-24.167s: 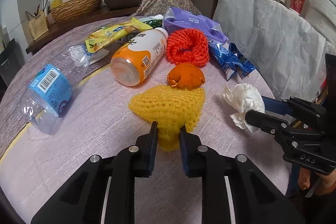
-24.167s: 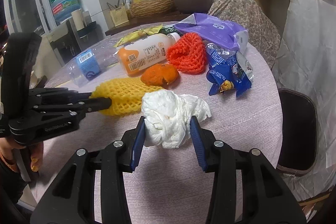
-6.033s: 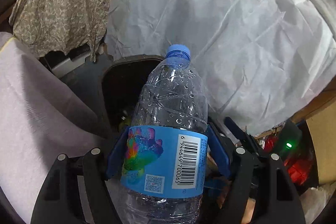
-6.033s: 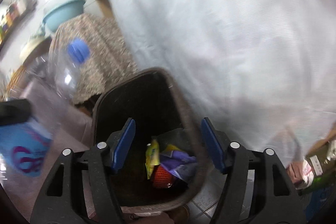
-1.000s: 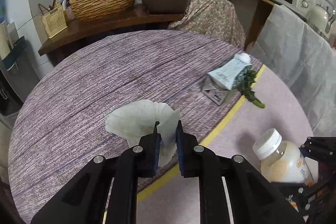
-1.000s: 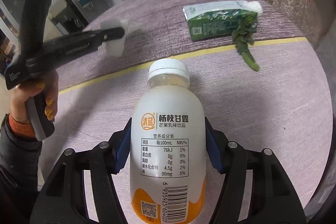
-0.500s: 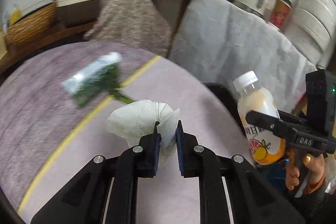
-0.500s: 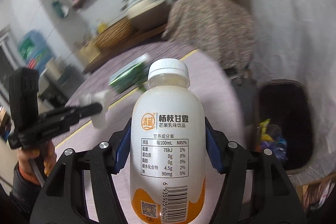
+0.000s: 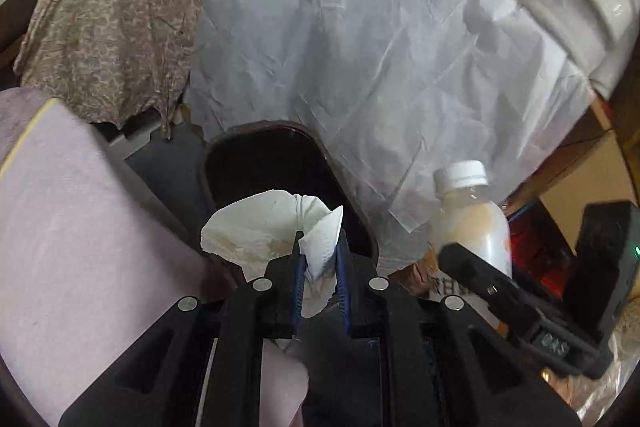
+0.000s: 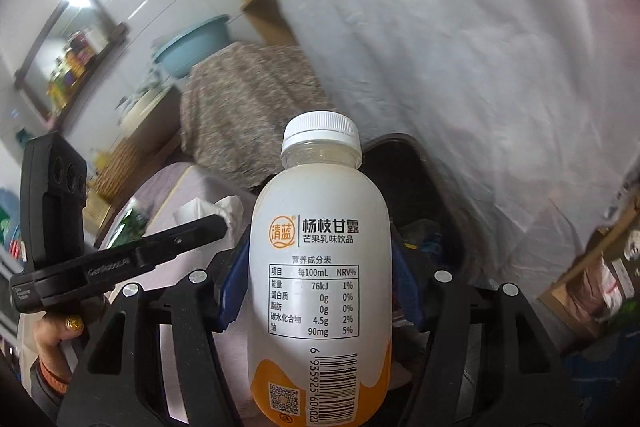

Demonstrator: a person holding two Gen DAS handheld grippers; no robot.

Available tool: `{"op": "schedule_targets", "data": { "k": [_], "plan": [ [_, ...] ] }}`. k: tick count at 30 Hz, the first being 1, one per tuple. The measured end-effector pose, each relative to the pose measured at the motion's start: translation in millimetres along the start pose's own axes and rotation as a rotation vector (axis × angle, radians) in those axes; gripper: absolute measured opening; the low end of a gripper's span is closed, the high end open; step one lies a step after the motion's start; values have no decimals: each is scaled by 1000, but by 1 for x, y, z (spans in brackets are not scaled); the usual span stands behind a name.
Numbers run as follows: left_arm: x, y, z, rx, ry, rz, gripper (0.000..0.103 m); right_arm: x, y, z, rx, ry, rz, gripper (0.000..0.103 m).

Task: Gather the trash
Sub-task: 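Carry tissue and juice bottle to the bin and open both tools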

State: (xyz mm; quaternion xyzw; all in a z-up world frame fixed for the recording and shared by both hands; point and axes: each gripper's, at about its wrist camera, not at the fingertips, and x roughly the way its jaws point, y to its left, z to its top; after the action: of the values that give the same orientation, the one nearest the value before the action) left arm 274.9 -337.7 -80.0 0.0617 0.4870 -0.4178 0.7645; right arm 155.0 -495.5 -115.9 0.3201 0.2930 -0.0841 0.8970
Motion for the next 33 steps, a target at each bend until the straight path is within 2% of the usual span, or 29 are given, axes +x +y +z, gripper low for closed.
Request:
{"op": "schedule_targets", "data": {
  "k": [6, 8, 11, 13, 15, 23, 29, 33],
  "plan": [
    [51, 1, 20, -60, 75, 21, 15, 7, -48, 0, 73, 8, -71, 62],
    [63, 2, 25, -64, 88, 32, 19, 10, -55, 0, 73, 18, -83, 62],
    [73, 1, 29, -68, 94, 45, 37, 16, -66, 0, 75, 29, -91, 62],
    [73, 1, 30, -78, 72, 33, 57, 21, -73, -1, 75, 40, -92, 62],
    [71, 2, 31, -75, 54, 28, 65, 29, -73, -2, 71, 51, -87, 62],
    [48, 12, 29, -90, 5, 33, 68, 70, -63, -4, 16, 122, -63, 62],
    [22, 18, 27, -70, -43, 45, 74, 126, -58, -5, -4, 231, -26, 62],
    [7, 20, 24, -51, -67, 64, 76, 166, -60, -10, -4, 308, -59, 62]
  ]
}}
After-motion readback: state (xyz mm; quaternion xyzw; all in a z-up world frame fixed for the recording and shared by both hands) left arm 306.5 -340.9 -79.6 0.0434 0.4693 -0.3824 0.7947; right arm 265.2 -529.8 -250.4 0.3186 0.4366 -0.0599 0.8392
